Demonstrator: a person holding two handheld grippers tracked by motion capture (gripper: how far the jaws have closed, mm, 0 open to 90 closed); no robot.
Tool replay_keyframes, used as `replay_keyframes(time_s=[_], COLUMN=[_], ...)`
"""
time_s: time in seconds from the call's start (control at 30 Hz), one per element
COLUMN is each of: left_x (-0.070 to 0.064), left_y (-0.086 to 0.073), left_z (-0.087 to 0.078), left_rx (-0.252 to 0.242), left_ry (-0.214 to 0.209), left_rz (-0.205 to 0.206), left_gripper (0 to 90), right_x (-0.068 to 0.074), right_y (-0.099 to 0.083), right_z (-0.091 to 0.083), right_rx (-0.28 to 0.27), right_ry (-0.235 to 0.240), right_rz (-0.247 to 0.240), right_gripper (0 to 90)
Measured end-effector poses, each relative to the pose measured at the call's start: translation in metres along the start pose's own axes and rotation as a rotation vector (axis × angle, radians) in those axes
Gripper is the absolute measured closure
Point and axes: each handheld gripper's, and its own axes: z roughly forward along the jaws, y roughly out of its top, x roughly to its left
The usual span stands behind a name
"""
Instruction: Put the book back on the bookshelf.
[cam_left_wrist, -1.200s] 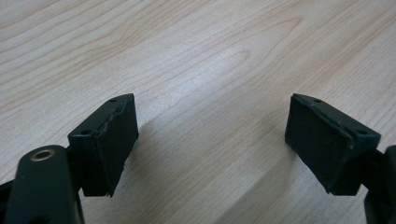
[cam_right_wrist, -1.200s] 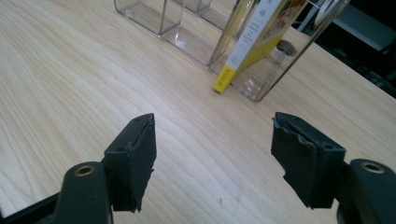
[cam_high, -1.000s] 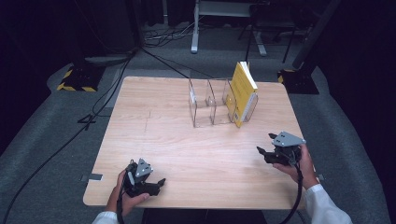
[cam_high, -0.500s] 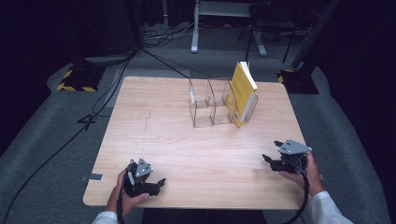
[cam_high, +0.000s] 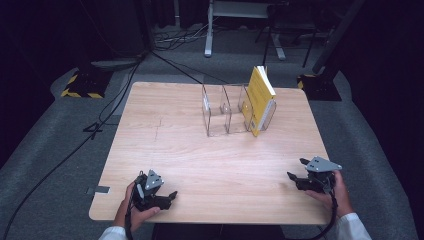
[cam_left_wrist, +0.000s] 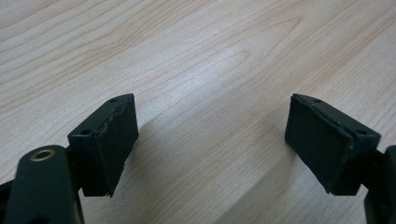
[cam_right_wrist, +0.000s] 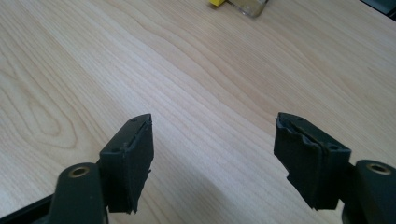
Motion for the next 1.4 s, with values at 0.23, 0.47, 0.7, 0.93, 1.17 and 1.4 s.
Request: replay_keyframes(time_s=[0.23,0.47,0.7,0.93,1.17,1.4], left_x=[0.0,0.0,0.0,0.001,0.002,0.001], left_y=[0.0,0.0,0.0,0.001,0.002,0.002], left_z=[0.0,0.0,0.0,0.002,0.002,0.002], left_rx=[0.0,-0.001,0.001,0.0,0.002,0.005], left_ry=[0.001,0.001,0.0,-0.008,-0.006,-0.005], left_rz=[0.0,0.0,-0.001,-0.002,0.007,0.003], left_gripper=[17.7,17.7,17.7,17.0,17.0,17.0], right_x=[-0.004,-0.007,-0.006,-0.008,-0.008,-0.008], right_y=[-0.016,-0.033,-0.048,-0.06,-0.059,-0.059], right_z=[-0.006,-0.01,-0.018,-0.021,-0.02,-0.02], right_rx=[-0.005,0.008,0.022,0.043,0.046,0.045], right_ry=[0.015,0.035,0.01,0.031,0.034,0.032], right_rz=[0.068,0.147,0.207,0.276,0.284,0.28], right_gripper=[29.7,29.7,27.3,23.8,22.8,22.8])
